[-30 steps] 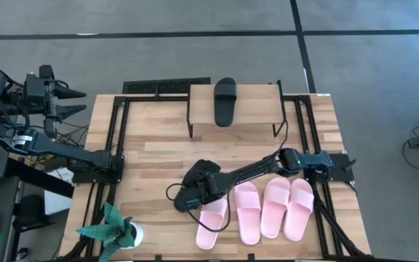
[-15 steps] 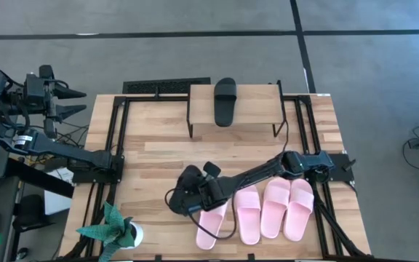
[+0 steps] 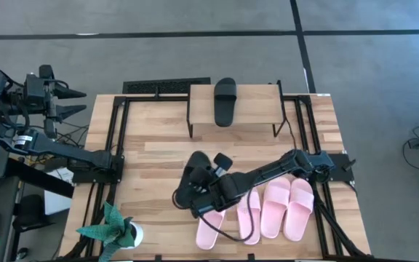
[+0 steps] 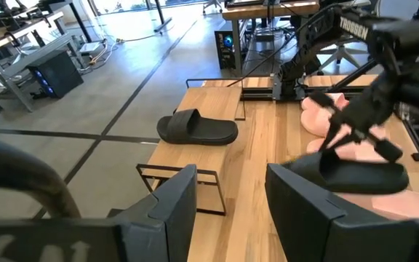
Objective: Pick and place slides into the shelf
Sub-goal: Put the black slipper on the shelf
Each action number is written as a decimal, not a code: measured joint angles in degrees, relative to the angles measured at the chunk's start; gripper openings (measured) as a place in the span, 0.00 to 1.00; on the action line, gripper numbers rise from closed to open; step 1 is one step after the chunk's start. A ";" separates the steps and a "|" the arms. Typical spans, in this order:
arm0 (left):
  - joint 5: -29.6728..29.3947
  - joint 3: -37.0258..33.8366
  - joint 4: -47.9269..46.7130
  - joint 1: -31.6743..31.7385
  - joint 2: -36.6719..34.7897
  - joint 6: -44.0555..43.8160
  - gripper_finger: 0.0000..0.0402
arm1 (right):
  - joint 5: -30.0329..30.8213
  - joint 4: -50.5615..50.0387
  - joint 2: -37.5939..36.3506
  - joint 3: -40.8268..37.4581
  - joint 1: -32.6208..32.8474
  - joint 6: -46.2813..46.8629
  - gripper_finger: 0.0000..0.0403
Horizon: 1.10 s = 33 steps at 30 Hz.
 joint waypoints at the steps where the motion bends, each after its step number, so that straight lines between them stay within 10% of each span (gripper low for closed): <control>1: 0.00 0.00 0.00 0.02 0.00 0.00 0.38 | 0.97 -0.82 -0.57 0.02 0.00 0.82 0.00; 33: -2.82 0.00 5.68 0.00 0.15 -0.70 0.38 | 5.52 -12.18 -19.05 -0.07 -8.03 -21.03 0.00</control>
